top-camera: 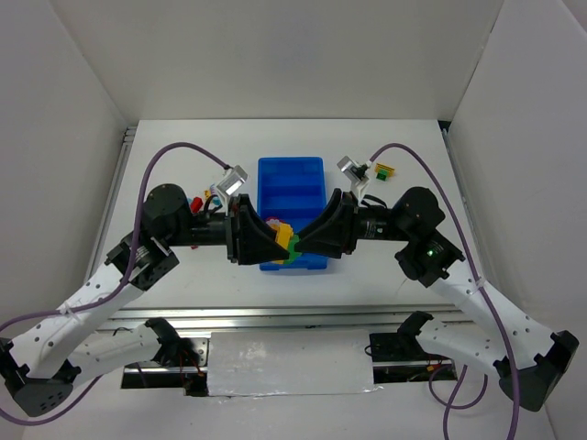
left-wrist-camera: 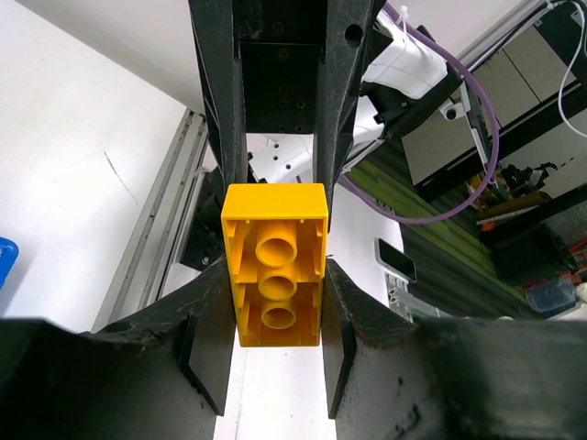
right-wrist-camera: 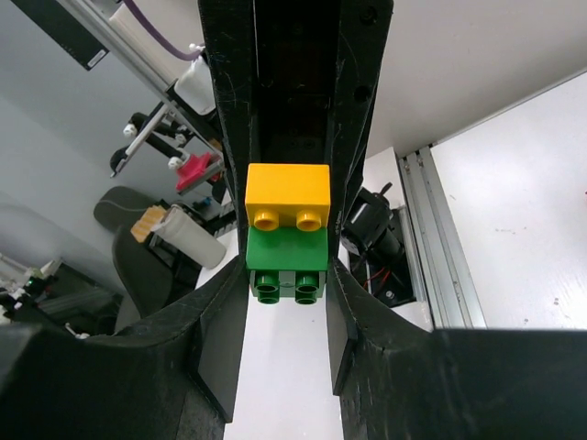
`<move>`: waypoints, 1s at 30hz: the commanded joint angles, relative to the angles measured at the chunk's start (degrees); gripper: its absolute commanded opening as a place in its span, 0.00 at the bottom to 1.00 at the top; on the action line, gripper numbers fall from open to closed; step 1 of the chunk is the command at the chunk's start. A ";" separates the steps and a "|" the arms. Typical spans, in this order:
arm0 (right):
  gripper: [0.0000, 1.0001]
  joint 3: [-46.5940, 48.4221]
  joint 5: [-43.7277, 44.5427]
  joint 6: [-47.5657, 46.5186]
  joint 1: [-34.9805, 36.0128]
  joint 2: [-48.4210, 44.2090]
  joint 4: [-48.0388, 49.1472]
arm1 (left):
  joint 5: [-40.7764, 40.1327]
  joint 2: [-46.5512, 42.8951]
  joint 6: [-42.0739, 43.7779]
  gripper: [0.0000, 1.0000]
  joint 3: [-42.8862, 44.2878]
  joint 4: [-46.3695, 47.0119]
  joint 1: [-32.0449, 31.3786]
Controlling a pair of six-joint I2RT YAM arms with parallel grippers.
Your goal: Sort the legos into containers by color
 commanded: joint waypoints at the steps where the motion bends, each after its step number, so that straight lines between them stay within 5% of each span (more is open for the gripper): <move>1: 0.00 0.42 -2.82 -1.34 0.57 0.37 2.86 | -1.74 1.06 1.44 0.00 3.34 3.42 -0.12; 6: 0.00 -1.15 -2.29 -7.32 -2.05 -0.59 -0.75 | -5.69 0.80 4.95 0.00 6.06 -4.65 0.05; 10: 0.00 -5.80 -5.27 -4.17 -6.10 -1.30 5.91 | -6.66 0.09 6.53 0.00 6.77 -7.47 1.45; 18: 0.00 -7.57 -3.71 -4.76 -7.86 0.28 5.17 | -6.22 -0.70 5.39 0.00 4.49 -6.86 8.57; 22: 0.00 -4.95 15.67 -8.90 -7.78 3.86 -10.51 | -16.90 -0.61 6.35 0.00 7.11 -14.56 10.77; 25: 0.00 -1.25 38.23 -8.65 -6.99 10.18 -22.35 | -25.87 -0.43 7.32 0.00 10.10 -21.07 10.86; 30: 0.00 -0.89 50.34 -5.40 -4.27 14.95 -25.45 | -34.00 -2.28 8.12 0.00 11.43 -24.88 10.86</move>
